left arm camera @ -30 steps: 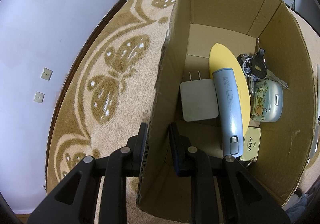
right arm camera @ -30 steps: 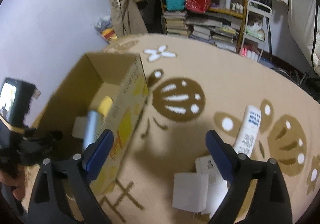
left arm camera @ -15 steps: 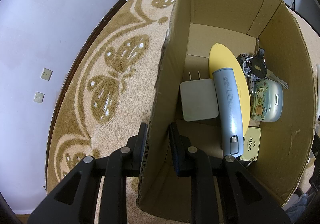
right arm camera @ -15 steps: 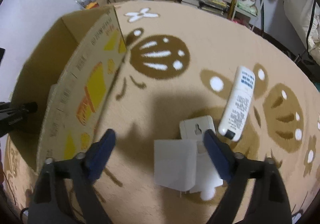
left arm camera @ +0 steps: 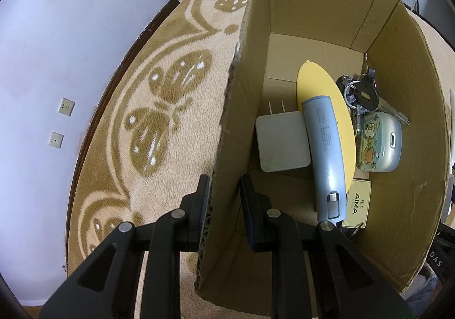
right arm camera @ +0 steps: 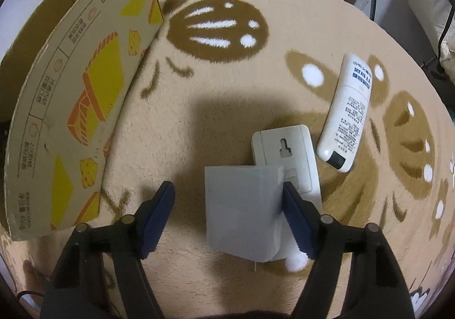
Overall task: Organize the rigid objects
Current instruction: 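Move the right gripper to the white rectangular plug and grasp it, then lift the white plug and carry it toward the box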
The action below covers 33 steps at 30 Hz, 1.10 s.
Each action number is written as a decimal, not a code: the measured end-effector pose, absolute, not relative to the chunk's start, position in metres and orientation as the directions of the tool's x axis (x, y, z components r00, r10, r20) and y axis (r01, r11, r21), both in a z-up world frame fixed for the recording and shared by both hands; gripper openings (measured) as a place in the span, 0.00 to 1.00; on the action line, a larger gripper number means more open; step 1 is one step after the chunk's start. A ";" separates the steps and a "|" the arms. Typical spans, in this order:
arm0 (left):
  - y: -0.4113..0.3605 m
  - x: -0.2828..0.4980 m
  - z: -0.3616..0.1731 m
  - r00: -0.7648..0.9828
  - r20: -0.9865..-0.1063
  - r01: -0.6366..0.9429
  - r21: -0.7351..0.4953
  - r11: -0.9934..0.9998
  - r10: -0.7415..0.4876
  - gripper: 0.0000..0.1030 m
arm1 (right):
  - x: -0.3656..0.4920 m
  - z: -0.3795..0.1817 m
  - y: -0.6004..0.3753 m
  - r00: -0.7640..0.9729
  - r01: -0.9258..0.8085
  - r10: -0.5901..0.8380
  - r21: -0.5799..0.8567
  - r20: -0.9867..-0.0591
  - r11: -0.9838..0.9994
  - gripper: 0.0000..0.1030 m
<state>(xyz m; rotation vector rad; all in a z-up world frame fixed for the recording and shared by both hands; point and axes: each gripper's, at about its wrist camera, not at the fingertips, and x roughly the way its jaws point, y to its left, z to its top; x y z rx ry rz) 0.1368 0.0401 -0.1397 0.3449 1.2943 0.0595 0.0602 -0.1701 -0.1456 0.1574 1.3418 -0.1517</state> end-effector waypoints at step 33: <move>0.040 0.137 -0.138 0.274 -0.936 0.146 0.266 0.953 0.219 0.18 | 0.068 -0.173 -0.141 0.235 0.170 0.077 0.119 -0.969 0.978 0.56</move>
